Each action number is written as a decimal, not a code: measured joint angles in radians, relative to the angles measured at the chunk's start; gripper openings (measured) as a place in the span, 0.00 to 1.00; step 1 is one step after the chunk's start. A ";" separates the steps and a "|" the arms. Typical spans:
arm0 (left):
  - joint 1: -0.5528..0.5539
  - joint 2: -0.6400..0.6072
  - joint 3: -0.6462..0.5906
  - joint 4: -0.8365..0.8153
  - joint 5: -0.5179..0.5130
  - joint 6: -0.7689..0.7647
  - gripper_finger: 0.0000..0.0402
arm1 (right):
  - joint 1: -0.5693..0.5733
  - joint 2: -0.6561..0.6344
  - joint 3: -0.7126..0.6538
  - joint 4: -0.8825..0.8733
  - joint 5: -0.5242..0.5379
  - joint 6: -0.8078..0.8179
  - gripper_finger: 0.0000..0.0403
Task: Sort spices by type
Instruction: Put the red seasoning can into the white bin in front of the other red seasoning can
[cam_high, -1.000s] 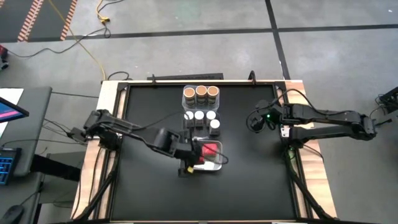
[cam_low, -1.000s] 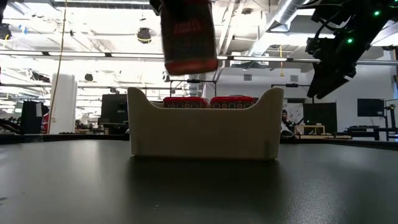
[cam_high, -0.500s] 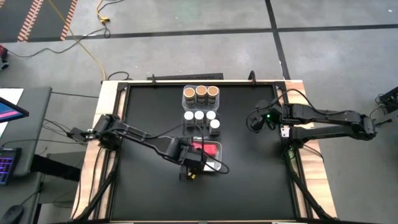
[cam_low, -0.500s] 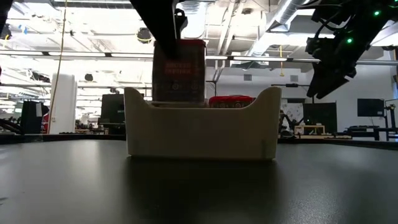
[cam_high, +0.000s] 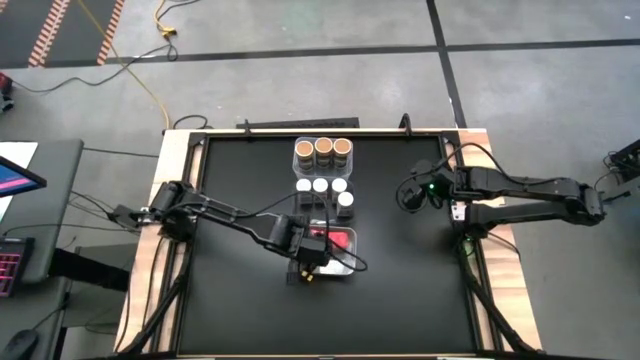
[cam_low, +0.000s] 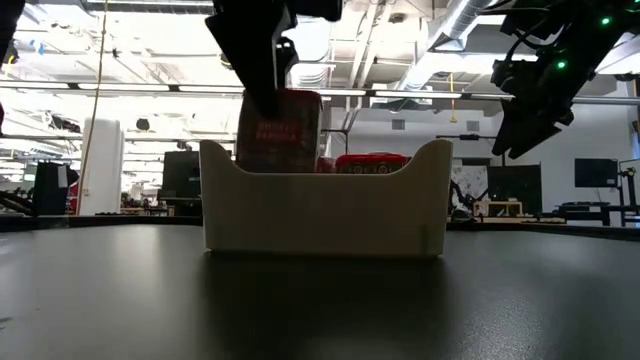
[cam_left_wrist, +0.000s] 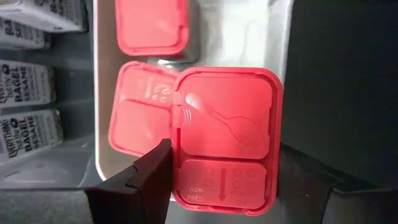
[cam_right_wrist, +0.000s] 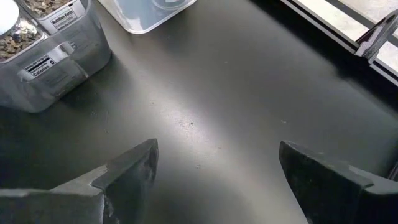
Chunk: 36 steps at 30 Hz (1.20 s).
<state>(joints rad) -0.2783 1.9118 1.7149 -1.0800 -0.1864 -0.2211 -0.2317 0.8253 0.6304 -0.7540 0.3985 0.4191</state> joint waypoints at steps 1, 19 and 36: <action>0.004 0.000 -0.005 0.001 -0.001 0.000 0.56 | 0.000 0.000 0.000 0.000 0.000 0.000 0.90; 0.053 -0.001 -0.080 0.096 0.050 0.097 0.56 | 0.000 0.000 0.000 0.007 0.021 0.000 0.90; 0.060 -0.001 -0.080 0.150 0.092 0.080 0.56 | 0.000 0.000 0.000 0.007 0.024 -0.008 0.90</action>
<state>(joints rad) -0.2184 1.9112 1.6352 -0.9300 -0.0940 -0.1410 -0.2317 0.8253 0.6304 -0.7471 0.4221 0.4107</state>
